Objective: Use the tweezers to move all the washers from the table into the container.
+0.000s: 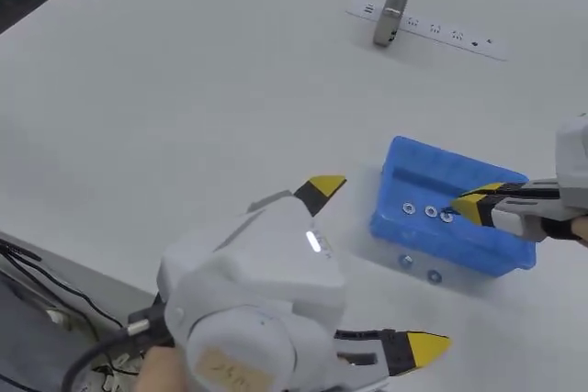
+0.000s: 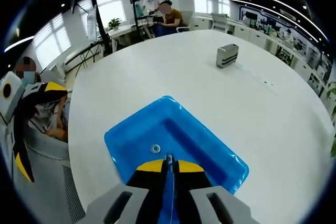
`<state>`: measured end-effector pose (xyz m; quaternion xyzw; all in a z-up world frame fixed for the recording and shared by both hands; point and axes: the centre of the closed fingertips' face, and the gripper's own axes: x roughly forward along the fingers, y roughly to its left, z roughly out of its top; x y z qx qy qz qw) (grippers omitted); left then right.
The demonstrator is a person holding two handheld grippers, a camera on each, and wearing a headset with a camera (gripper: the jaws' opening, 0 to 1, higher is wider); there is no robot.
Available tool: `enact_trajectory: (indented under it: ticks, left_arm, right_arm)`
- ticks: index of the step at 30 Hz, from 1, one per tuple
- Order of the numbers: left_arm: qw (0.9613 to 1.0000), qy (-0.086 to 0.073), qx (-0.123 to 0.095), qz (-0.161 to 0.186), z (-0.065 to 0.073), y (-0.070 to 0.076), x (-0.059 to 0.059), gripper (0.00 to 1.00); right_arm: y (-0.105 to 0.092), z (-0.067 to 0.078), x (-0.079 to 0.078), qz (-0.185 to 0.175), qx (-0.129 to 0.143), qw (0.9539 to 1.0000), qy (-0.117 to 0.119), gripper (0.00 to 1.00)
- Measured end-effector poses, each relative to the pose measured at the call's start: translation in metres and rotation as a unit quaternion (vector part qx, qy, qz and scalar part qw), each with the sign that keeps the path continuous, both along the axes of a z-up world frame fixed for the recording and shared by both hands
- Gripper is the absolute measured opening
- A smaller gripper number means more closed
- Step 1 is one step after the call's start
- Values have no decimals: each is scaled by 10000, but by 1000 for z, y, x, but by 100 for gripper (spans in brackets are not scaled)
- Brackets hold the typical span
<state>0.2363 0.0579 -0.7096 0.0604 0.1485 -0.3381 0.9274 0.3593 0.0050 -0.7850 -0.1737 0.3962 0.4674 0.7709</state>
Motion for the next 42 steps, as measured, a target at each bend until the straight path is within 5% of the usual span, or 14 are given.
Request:
enact_trajectory:
  ticks: [6,13,16,23,25,28,37,42]
  left_arm:
    - [10000,14,15,-13,-1,0,0,91]
    - [10000,31,2,7,-2,0,1,91]
    - [10000,31,1,-19,-2,-1,0,91]
    - [10000,34,34,6,-2,1,0,90]
    - [10000,36,9,36,-2,1,1,90]
    - [10000,45,26,30,-2,1,0,91]
    - [9999,68,86,-2,-4,0,0,90]
    - [9999,76,76,12,-4,1,0,91]
  right_arm:
    - [1,1,4,694,-570,9958,-173,0]
    - [-4,7,5,699,-442,9964,-209,0]
    - [-10,-2,-4,1043,-513,9932,-28,0]
    - [-14,-17,-9,1113,-755,9905,292,0]
    - [-13,-21,-9,1069,-841,9902,321,14]
    - [-14,-24,-15,1387,-1013,9846,328,3]
    - [-15,-41,-21,1913,-1665,9667,333,5]
    - [-17,-39,-18,2036,-1739,9632,239,2]
